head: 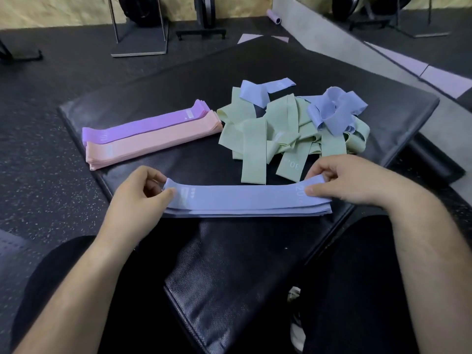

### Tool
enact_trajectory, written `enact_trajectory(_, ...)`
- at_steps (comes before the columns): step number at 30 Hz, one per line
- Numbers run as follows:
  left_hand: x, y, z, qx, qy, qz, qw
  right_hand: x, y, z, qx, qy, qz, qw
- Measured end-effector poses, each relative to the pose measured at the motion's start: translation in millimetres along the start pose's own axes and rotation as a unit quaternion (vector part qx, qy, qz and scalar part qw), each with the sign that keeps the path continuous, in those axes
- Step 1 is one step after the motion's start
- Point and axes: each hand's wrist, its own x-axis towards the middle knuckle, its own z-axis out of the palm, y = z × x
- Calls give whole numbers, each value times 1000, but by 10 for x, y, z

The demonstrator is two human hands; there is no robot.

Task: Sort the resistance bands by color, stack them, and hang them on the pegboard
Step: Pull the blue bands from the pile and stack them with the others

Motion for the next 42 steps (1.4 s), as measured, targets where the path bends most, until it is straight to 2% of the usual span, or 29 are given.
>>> enact_trajectory(5, -10, -17, 0, 48, -9, 36, 998, -39, -48, 17, -25, -3, 10, 1000)
enact_trajectory(7, -28, -25, 31, 124, 11, 102, 987, -55, -57, 33, -39, 0, 21, 999)
enact_trajectory(9, -98, 23, 126, 203, 35, 186, 961, -68, -63, 61, -60, 7, 29, 998)
enact_trajectory(11, -187, 114, 276, 230, 41, 258, 938, -90, -71, 100, -97, 27, 23, 995)
enact_trajectory(15, -319, 158, 618, 220, -64, 336, 913, -216, -171, 258, -155, 72, -54, 984)
enact_trajectory(19, -293, 107, 772, 245, -127, 362, 890, -292, -279, 360, -143, 39, -131, 980)
enact_trajectory(24, -227, 103, 806, 222, -126, 345, 903, -171, -304, 367, -165, 17, -144, 976)
enact_trajectory(32, -247, 120, 818, 220, -121, 347, 903, -118, -243, 380, -145, -9, -125, 982)
enact_trajectory(34, -285, 151, 814, 215, -103, 354, 905, -131, -235, 394, -114, 7, -138, 984)
enact_trajectory(39, -262, 417, 889, 199, -55, 364, 908, -166, -286, 342, -68, 106, -175, 976)
enact_trajectory(42, -120, 706, 1038, 193, -31, 367, 910, -102, -257, 233, -33, 154, -169, 973)
